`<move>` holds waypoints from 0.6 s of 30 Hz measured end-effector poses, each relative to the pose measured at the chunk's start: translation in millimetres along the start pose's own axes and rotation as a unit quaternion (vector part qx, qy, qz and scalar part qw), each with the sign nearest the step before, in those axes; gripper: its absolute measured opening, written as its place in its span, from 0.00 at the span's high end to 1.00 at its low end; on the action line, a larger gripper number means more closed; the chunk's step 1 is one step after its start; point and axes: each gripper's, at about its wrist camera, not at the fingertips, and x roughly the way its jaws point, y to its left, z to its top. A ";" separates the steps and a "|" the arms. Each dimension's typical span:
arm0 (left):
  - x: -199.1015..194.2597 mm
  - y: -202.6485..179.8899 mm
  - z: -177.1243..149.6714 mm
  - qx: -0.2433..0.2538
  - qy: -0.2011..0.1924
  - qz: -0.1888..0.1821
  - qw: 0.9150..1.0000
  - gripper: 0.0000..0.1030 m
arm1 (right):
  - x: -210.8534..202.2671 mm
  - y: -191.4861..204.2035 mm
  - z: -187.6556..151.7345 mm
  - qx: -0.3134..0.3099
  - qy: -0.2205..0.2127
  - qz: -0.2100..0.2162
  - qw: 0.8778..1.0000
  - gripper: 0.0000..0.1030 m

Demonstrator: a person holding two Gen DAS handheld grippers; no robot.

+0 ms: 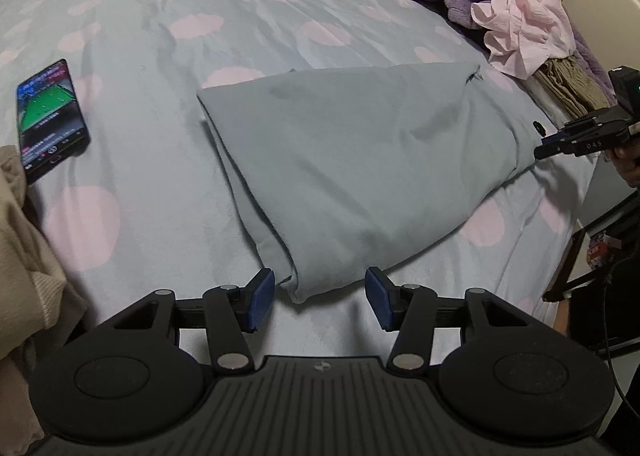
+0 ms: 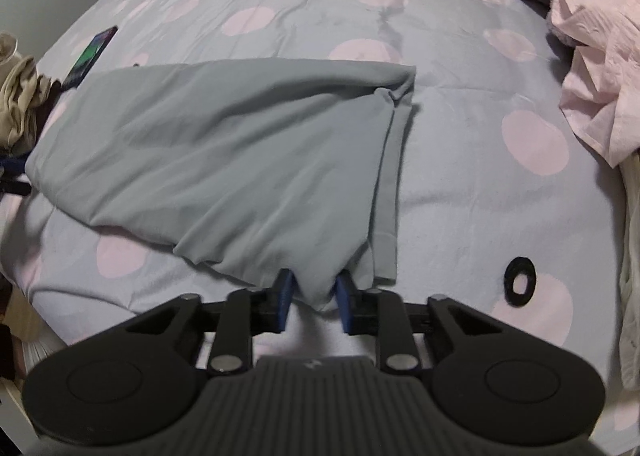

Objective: Fold clothes

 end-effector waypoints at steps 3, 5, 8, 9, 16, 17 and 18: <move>-2.5 4.2 1.8 -0.007 -0.001 -0.013 1.000 0.88 | -2.8 -3.1 1.7 0.004 0.004 0.015 1.000 0.89; -5.8 8.3 3.9 -0.016 -0.002 -0.024 1.000 0.90 | -9.0 -5.9 4.1 0.006 0.004 0.026 1.000 0.90; -17.6 13.9 6.1 -0.030 -0.014 -0.030 0.999 0.90 | -24.5 -13.9 7.4 0.014 -0.004 0.041 0.999 0.91; -21.6 15.7 6.8 -0.034 -0.019 -0.032 0.999 0.91 | -30.3 -17.2 8.1 0.019 -0.007 0.046 0.999 0.92; 3.9 14.6 -1.6 -0.016 0.027 -0.013 0.999 0.90 | -13.8 -39.3 -4.6 0.038 0.033 0.033 0.998 1.00; 6.6 12.9 -2.1 -0.008 0.030 -0.009 0.999 0.90 | -7.7 -39.0 -7.3 0.035 0.043 0.030 0.998 1.00; 7.9 11.3 -2.2 0.000 0.030 -0.006 1.000 0.90 | -2.1 -38.4 -9.9 0.031 0.051 0.029 0.998 1.00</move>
